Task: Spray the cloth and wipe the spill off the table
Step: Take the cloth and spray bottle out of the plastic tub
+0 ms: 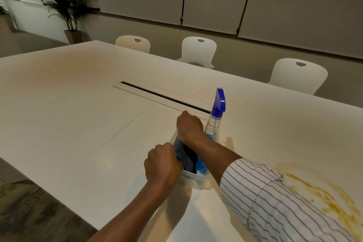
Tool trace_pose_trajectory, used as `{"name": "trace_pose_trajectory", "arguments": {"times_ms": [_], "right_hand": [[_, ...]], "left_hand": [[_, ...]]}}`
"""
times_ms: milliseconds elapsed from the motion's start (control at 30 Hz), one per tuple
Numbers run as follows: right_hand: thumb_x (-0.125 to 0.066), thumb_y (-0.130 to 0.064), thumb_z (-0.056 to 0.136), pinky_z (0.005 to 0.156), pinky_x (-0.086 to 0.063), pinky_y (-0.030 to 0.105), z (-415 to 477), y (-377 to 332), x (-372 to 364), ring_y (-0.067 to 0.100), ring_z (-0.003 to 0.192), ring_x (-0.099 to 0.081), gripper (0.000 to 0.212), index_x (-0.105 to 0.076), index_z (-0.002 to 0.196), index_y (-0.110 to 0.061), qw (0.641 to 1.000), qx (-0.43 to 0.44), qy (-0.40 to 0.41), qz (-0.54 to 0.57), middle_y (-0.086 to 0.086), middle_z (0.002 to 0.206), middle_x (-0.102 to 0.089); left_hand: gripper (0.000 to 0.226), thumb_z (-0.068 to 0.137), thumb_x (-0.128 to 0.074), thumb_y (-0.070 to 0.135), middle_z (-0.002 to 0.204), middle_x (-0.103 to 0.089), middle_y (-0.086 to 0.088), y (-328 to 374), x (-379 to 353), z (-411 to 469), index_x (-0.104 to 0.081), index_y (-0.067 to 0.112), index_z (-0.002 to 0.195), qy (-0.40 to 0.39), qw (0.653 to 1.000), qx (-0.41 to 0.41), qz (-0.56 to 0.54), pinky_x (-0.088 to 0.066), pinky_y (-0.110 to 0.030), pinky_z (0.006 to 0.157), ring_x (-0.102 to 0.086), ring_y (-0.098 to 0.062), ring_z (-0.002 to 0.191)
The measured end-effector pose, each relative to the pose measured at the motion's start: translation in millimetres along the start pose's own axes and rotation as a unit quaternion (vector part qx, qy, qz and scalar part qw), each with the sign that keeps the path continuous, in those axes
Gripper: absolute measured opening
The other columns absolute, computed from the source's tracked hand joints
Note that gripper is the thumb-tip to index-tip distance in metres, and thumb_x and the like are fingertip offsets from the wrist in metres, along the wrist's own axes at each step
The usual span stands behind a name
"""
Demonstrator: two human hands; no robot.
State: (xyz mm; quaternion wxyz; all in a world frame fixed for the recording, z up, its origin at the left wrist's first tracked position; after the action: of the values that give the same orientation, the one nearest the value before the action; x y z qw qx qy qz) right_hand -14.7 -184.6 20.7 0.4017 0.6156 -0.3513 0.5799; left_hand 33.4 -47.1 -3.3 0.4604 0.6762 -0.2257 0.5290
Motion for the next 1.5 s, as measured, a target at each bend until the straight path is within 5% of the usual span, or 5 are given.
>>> {"name": "trace_pose_trajectory", "arguments": {"times_ms": [300,600,900,1333,1500], "right_hand": [[-0.066,-0.013,0.092,0.090,-0.049,0.034,-7,-20,3,0.021,0.098,-0.067,0.003,-0.064,0.094,-0.012,0.994,0.053,0.027,-0.091,0.005,0.106,-0.069],[-0.068,-0.013,0.092,0.092,-0.047,0.034,-22,-27,12,0.021,0.095,-0.065,0.021,-0.050,0.081,-0.011,0.989,0.091,0.074,-0.093,0.006,0.091,-0.065],[-0.065,-0.014,0.097,0.095,-0.045,0.032,-44,-30,24,0.025,0.110,-0.060,0.007,-0.060,0.098,-0.009,0.985,0.141,0.077,-0.069,0.010,0.103,-0.062],[-0.073,-0.016,0.088,0.070,-0.059,0.040,-75,-17,23,0.030,0.095,-0.063,0.035,-0.053,0.115,-0.007,0.970,0.098,0.213,0.056,0.017,0.102,-0.067],[-0.081,-0.026,0.081,0.070,-0.061,0.039,-81,-16,16,0.028,0.087,-0.066,0.042,-0.057,0.111,-0.008,0.960,0.100,0.246,0.091,0.015,0.098,-0.068]], "left_hand": [[0.030,0.104,-0.061,0.035,0.114,-0.071,-0.008,-5,-3,-2,-0.069,0.010,0.117,0.004,0.999,0.031,-0.043,-0.045,-0.029,0.075,-0.061,-0.024,0.089],[0.028,0.103,-0.062,0.035,0.114,-0.071,-0.008,-4,-6,0,-0.068,0.011,0.115,0.024,0.999,0.015,-0.039,-0.043,-0.028,0.074,-0.069,-0.025,0.104],[0.029,0.101,-0.064,0.038,0.115,-0.071,-0.007,-6,-12,2,-0.069,0.013,0.113,0.034,0.999,0.018,-0.035,-0.041,-0.029,0.073,-0.069,-0.027,0.104],[0.048,0.084,-0.085,0.030,0.115,-0.060,-0.008,4,-14,25,-0.052,0.015,0.116,0.079,0.988,-0.076,-0.110,-0.052,-0.037,0.071,-0.063,-0.025,0.087],[0.058,0.096,-0.077,0.033,0.140,-0.062,-0.015,7,-18,44,-0.053,0.009,0.142,0.063,0.976,-0.108,-0.178,-0.055,-0.046,0.095,-0.067,-0.036,0.116]]}}
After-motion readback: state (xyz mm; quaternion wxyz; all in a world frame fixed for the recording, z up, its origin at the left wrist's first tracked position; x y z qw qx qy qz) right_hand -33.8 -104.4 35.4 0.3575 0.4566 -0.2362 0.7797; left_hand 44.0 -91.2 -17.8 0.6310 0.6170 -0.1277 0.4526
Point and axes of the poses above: each hand's wrist, its own z-axis towards the middle knuckle, its own x-axis out of the back of the hand, y = z × x, the point moved 8 cm from there along z, towards the middle knuckle
